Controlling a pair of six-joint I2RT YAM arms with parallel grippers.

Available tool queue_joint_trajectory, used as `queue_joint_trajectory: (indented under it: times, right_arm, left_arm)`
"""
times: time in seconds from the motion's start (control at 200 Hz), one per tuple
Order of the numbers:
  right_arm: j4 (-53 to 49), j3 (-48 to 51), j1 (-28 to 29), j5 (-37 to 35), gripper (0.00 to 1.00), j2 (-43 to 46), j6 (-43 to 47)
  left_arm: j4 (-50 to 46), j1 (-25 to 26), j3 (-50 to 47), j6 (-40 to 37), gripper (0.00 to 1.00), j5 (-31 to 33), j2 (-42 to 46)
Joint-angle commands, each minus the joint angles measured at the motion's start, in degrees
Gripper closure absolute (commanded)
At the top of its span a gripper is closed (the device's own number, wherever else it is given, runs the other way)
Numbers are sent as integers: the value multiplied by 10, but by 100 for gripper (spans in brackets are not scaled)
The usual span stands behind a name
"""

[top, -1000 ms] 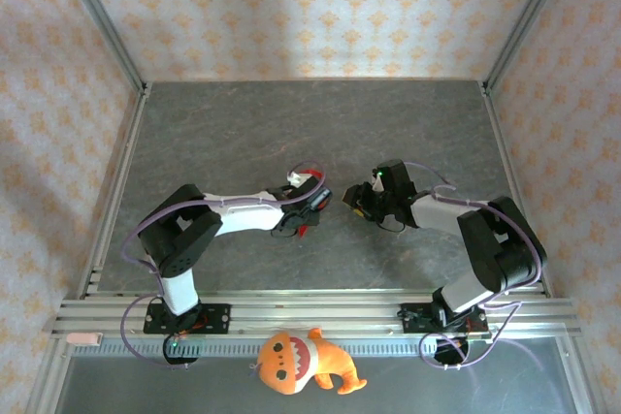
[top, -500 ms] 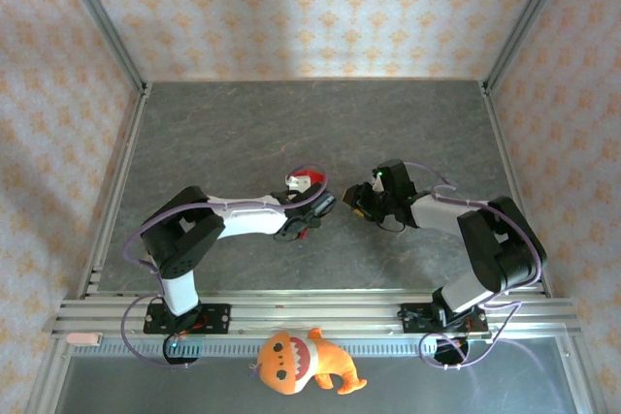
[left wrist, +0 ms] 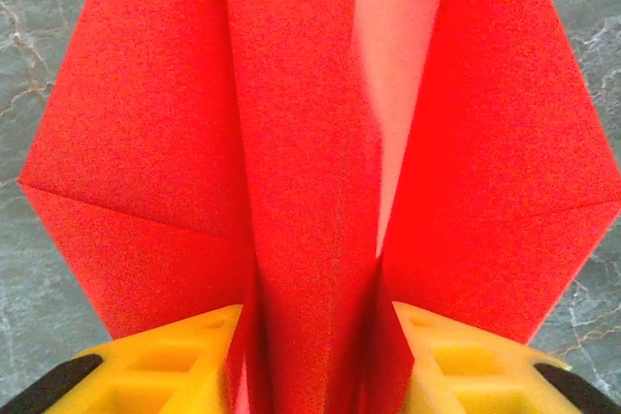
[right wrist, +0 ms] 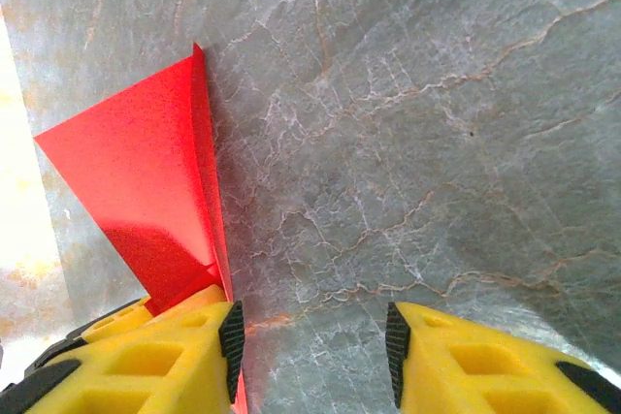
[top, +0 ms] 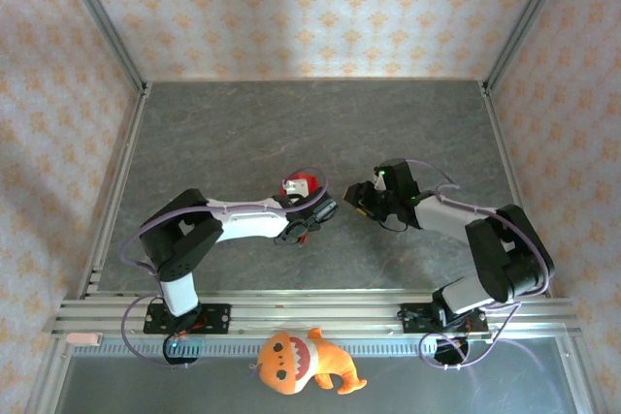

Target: Fold a paper plane with a square sheet of paper (pick it up from the middle)

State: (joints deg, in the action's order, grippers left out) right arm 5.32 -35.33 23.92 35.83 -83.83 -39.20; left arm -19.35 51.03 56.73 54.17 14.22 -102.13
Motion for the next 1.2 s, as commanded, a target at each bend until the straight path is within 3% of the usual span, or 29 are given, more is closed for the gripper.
queue_joint_trajectory:
  times: [0.0,0.185,0.365,0.646,0.851,0.916,0.941,1.026,1.121,1.191]
  right_arm:
    - [-18,0,-6,-28,54,24,16]
    - [-23,0,-8,-40,54,36,19]
    - [-35,-1,-10,-102,53,69,29]
    - [-104,-10,-15,-316,45,154,90]
    - [-71,34,-15,-568,16,248,171]
    - [-20,67,-16,-644,4,277,201]
    - [9,84,-17,-670,0,285,215]
    - [128,145,-42,-712,0,289,269]
    - [255,193,-98,-689,0,252,296]
    - [276,182,-152,-647,0,198,280]
  left_arm:
    - [-34,6,18,12,57,21,21]
    - [-51,8,26,12,57,32,28]
    - [-56,11,26,3,55,38,54]
    - [-49,10,1,-27,47,96,135]
    - [15,-8,-73,-92,32,184,251]
    - [57,-41,-109,-127,24,189,295]
    - [75,-60,-122,-142,15,186,311]
    - [134,-137,-169,-179,5,182,359]
    - [203,-228,-202,-242,1,171,398]
    - [258,-314,-220,-293,1,105,410]
